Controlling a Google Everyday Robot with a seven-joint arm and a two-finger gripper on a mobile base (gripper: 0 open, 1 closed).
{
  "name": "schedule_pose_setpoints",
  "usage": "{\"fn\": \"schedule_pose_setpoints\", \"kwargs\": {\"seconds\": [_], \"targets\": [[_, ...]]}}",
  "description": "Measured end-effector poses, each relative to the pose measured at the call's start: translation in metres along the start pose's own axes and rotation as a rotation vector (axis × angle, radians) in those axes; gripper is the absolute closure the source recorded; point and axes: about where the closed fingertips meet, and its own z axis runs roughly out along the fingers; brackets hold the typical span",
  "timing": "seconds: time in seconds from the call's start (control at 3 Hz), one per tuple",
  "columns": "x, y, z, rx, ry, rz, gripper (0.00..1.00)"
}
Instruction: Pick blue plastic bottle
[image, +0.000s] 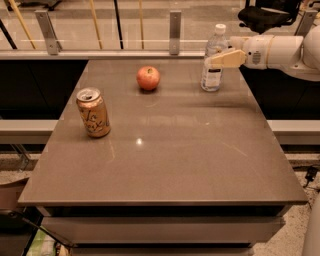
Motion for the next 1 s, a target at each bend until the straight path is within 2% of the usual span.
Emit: {"fn": "schedule_pose_setpoints", "kwargs": {"seconds": [0.33, 1.0], "targets": [[0.0054, -0.0051, 0.0088, -0.015, -0.024, 0.016, 0.17], [0.0061, -0.0026, 0.0152, -0.025, -0.024, 0.018, 0.62]]}}
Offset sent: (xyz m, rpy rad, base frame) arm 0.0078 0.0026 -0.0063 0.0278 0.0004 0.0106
